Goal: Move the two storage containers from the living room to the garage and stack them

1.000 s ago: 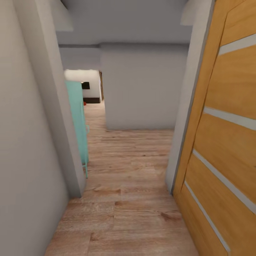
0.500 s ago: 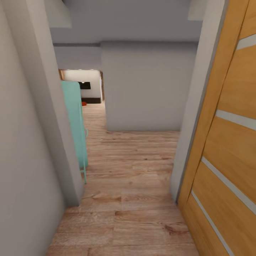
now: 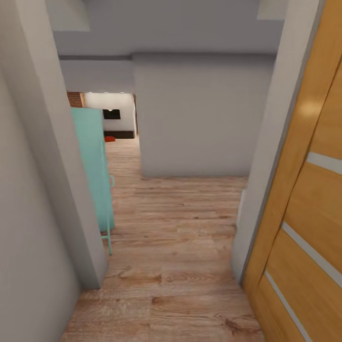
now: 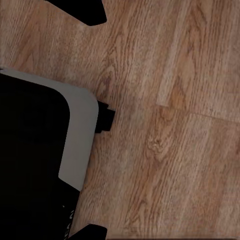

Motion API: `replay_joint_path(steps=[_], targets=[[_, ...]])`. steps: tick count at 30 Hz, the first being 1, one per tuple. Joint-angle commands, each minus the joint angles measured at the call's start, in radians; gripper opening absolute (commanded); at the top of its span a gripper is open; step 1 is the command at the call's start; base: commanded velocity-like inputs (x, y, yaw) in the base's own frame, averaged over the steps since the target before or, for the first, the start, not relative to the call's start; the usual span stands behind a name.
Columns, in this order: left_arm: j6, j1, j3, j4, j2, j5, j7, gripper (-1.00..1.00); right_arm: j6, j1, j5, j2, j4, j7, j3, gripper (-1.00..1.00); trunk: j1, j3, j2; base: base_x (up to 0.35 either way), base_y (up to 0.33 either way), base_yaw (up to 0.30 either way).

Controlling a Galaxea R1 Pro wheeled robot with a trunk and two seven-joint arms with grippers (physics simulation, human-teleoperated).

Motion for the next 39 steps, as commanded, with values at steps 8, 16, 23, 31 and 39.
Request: replay_joint_path(steps=[8, 16, 23, 31, 39], targets=[[-0.01, -0.001, 0.005, 0.001, 0.0, 0.001, 0.001, 1.0, -0.002, -0.001, -0.009, 0.0, 0.003, 0.0, 0.01, 1.0, 0.001, -0.001, -0.001, 0.322, 0.0, 0.0], [-0.011, -0.001, 0.005, 0.001, 0.0, 0.001, 0.003, 1.0, -0.003, -0.001, -0.007, 0.0, 0.003, 0.0, 0.01, 1.0, 0.001, -0.001, -0.001, 0.322, 0.0, 0.0], [-0.011, -0.001, 0.005, 0.001, 0.0, 0.001, 0.004, 1.0, -0.003, -0.001, -0.007, 0.0, 0.003, 0.0, 0.01, 1.0, 0.001, -0.001, -0.001, 0.322, 0.0, 0.0], [-0.009, -0.001, 0.005, 0.001, 0.0, 0.001, 0.004, 1.0, -0.003, -0.001, -0.007, 0.0, 0.003, 0.0, 0.01, 1.0, 0.001, -0.001, -0.001, 0.322, 0.0, 0.0], [-0.006, -0.001, 0.005, 0.001, 0.0, 0.001, 0.004, 1.0, -0.004, -0.001, -0.007, -0.001, 0.003, 0.0, 0.01, 1.0, 0.001, -0.001, -0.001, 0.322, 0.0, 0.0]])
